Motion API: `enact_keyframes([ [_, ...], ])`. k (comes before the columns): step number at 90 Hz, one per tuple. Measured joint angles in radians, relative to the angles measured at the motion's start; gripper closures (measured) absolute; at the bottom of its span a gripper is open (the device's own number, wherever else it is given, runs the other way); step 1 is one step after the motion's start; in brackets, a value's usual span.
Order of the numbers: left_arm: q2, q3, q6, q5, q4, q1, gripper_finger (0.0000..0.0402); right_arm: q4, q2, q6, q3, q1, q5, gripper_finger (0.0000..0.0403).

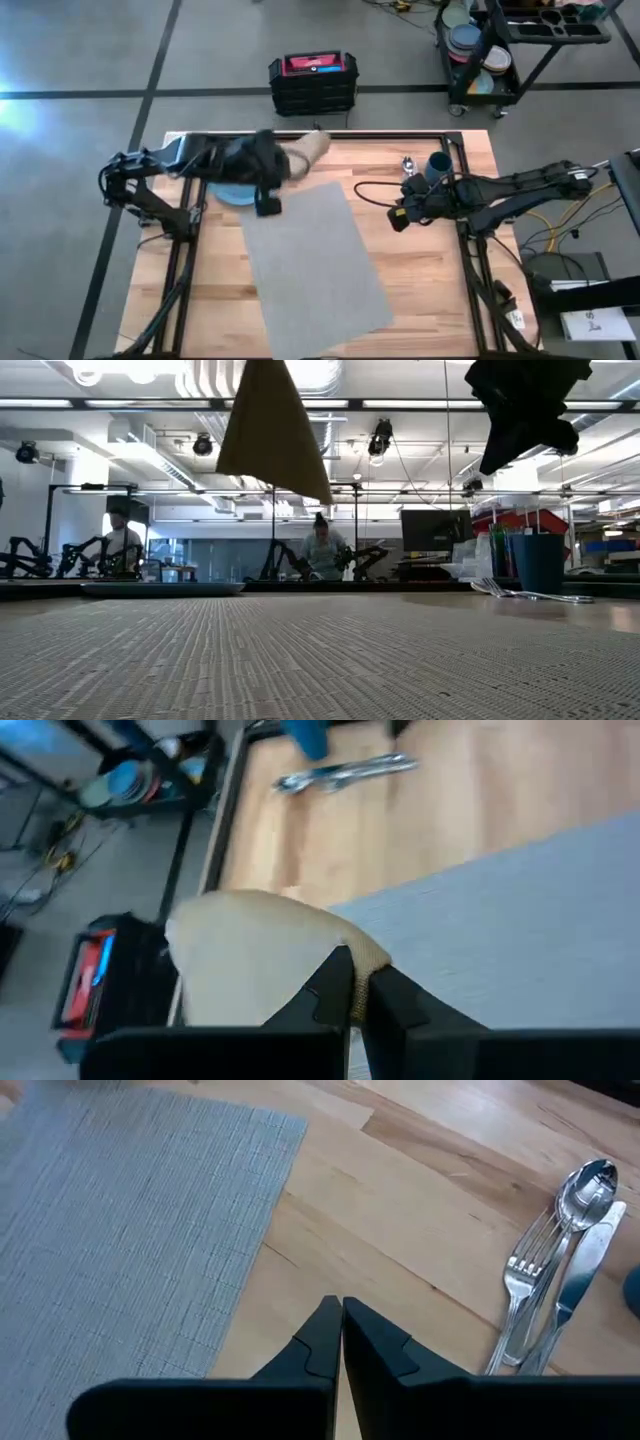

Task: Set table place
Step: Fold the brown table napkin

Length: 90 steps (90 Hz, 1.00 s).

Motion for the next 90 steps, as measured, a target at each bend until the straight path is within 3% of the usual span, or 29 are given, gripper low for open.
enact_keyframes([
  [12, 0.006, 0.012, -0.049, -0.034, 0.008, -0.049, 0.0402, 0.007, 0.0, -0.004, 0.0, 0.0, 0.0, 0.0403],
  [25, 0.054, -0.023, -0.013, 0.018, 0.049, 0.031, 0.0402, 0.009, 0.0, -0.017, 0.0, 0.0, 0.011, 0.0403],
  [41, 0.111, -0.318, 0.113, 0.187, 0.344, 0.163, 0.0402, 0.012, 0.0, -0.016, 0.0, 0.0, 0.094, 0.0403],
  [50, 0.149, -0.503, 0.163, 0.202, 0.536, 0.236, 0.0402, 0.015, 0.002, -0.013, 0.0, 0.0, 0.153, 0.0403],
  [58, 0.192, -0.594, 0.21, 0.236, 0.658, 0.314, 0.0402, 0.03, 0.002, -0.021, -0.002, 0.0, 0.175, 0.0403],
  [73, 0.25, -0.625, 0.289, 0.28, 0.757, 0.426, 0.0402, 0.078, 0.002, -0.041, -0.004, 0.0, 0.174, 0.0403],
  [90, 0.278, -0.603, 0.311, 0.351, 0.848, 0.48, 0.0402, 0.096, 0.002, -0.035, -0.004, 0.0, 0.163, 0.0403],
])
